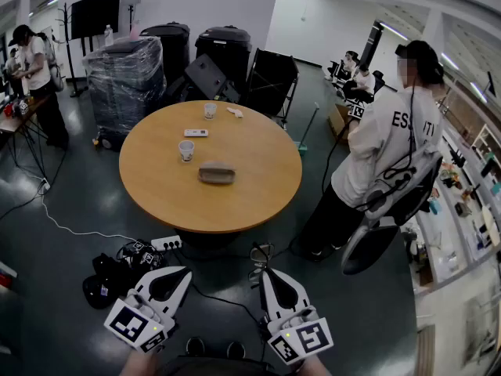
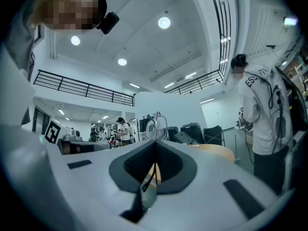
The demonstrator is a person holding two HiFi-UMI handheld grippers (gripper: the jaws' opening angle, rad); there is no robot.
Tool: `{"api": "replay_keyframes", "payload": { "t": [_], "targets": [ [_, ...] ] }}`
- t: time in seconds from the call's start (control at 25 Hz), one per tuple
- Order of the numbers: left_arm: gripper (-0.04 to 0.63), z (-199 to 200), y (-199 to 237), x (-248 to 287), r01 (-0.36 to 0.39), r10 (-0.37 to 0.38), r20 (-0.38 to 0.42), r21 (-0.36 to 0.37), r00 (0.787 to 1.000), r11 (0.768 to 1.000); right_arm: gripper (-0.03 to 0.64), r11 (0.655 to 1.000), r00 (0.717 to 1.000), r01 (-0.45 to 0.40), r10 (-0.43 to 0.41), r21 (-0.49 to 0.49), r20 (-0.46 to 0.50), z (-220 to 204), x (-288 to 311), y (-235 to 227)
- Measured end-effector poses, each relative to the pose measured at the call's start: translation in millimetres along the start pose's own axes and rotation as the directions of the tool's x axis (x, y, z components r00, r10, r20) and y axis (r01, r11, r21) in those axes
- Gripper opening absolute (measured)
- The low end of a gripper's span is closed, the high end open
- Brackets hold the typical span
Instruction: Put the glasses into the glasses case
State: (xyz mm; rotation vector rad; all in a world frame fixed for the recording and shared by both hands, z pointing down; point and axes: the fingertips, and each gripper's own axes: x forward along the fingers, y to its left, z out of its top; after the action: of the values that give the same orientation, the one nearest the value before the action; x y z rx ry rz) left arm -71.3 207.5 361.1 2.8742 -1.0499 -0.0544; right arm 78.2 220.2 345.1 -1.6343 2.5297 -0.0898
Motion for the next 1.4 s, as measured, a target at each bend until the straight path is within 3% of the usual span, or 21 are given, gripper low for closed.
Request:
{"api": "replay_keyframes", "payload": {
  "t": [0.64,1.08,1.4],
  "targets": [
    [0.006,-7,7,-5,0.032,-0.032,-0.007,0.010,0.999,0.999,-0.011,1.000,0.999,-0.008,0.008,-0.004,-0.034,-11,6,15],
    [0.006,-34,56,-18,0.032,-0.033,-0.048,-0.021,0.998,0.999,-0.011,0.999,0.997,0.038,-0.037,0.016,-0.065,-34,38,30],
    [0.006,-55,89,13,0.054,-0.059,-0.053,-0.080,0.997,0.995,-0.011,0.994,0.989,0.111,-0.108,0.019,-0.101,-59,57,16]
  ]
}}
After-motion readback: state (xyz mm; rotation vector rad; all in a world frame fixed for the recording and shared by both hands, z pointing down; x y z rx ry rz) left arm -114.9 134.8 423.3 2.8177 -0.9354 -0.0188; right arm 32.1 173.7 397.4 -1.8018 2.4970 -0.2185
